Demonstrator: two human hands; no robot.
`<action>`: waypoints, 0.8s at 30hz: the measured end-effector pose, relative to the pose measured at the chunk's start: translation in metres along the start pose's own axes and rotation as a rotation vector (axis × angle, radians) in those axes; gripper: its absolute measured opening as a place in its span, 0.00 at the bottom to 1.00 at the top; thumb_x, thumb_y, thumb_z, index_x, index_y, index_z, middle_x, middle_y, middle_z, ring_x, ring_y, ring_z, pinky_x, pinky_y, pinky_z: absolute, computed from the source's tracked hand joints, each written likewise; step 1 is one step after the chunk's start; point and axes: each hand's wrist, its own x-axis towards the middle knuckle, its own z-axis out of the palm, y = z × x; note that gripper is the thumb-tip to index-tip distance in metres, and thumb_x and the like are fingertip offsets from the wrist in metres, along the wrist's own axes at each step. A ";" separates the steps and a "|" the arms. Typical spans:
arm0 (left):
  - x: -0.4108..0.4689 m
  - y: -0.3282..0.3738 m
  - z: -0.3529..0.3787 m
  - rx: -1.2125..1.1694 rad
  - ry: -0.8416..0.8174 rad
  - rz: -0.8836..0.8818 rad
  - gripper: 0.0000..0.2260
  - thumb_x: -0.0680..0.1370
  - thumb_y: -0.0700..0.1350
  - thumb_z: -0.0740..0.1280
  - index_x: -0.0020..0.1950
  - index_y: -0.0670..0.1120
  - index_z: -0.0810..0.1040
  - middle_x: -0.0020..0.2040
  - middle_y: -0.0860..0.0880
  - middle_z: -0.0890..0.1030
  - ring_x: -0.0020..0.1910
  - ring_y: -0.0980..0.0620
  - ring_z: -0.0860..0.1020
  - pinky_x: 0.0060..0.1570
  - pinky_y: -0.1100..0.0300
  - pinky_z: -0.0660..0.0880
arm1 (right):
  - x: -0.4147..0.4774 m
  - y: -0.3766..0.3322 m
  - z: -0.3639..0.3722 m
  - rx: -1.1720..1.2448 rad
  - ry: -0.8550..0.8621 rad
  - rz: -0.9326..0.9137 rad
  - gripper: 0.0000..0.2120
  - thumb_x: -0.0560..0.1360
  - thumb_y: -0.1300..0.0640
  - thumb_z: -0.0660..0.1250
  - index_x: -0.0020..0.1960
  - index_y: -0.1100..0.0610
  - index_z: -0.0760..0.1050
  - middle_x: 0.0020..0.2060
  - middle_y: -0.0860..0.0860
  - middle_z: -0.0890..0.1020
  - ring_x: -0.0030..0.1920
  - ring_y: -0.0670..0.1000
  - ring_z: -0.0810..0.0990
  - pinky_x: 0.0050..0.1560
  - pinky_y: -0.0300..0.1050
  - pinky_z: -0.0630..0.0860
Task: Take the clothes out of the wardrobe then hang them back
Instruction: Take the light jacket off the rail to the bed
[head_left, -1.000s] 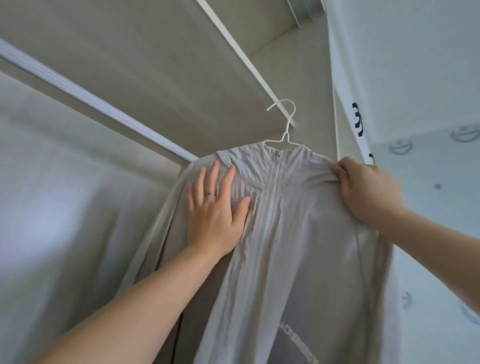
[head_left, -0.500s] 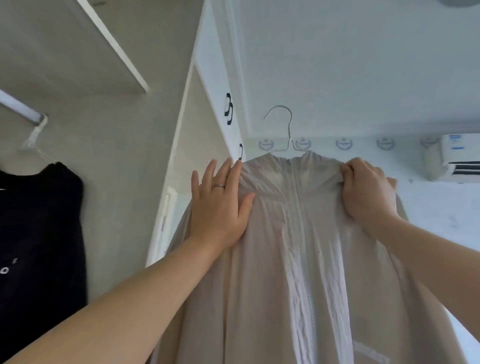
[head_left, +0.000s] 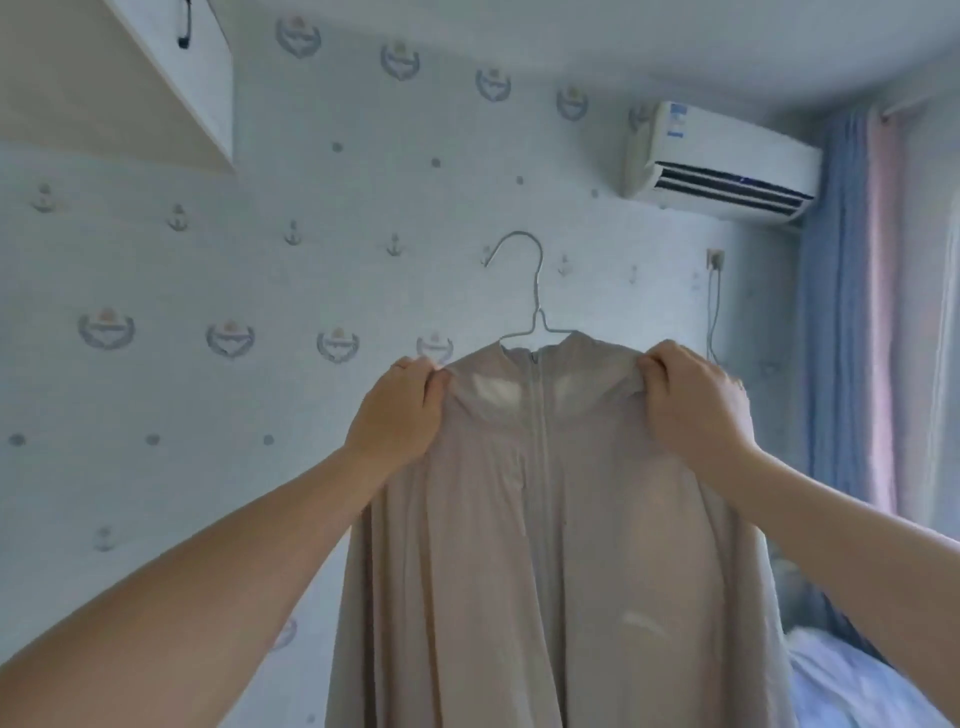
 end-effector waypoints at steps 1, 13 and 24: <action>-0.005 -0.005 0.023 -0.007 -0.041 0.008 0.15 0.85 0.49 0.56 0.39 0.49 0.68 0.41 0.47 0.74 0.43 0.46 0.74 0.42 0.54 0.64 | -0.013 0.017 0.006 -0.008 -0.044 0.026 0.11 0.82 0.50 0.55 0.45 0.50 0.72 0.40 0.46 0.76 0.41 0.55 0.72 0.45 0.49 0.65; -0.034 -0.086 0.282 -0.087 -0.290 -0.017 0.13 0.84 0.51 0.60 0.47 0.44 0.76 0.50 0.43 0.77 0.50 0.38 0.75 0.50 0.47 0.72 | -0.145 0.159 0.122 0.045 -0.549 0.369 0.06 0.78 0.52 0.66 0.46 0.51 0.79 0.36 0.50 0.81 0.38 0.52 0.76 0.42 0.46 0.73; -0.010 -0.128 0.479 -0.164 -0.506 0.067 0.14 0.84 0.52 0.59 0.51 0.42 0.76 0.54 0.40 0.77 0.57 0.36 0.73 0.54 0.44 0.70 | -0.199 0.243 0.221 -0.044 -0.530 0.743 0.04 0.78 0.53 0.67 0.44 0.47 0.78 0.36 0.45 0.79 0.35 0.46 0.75 0.37 0.37 0.70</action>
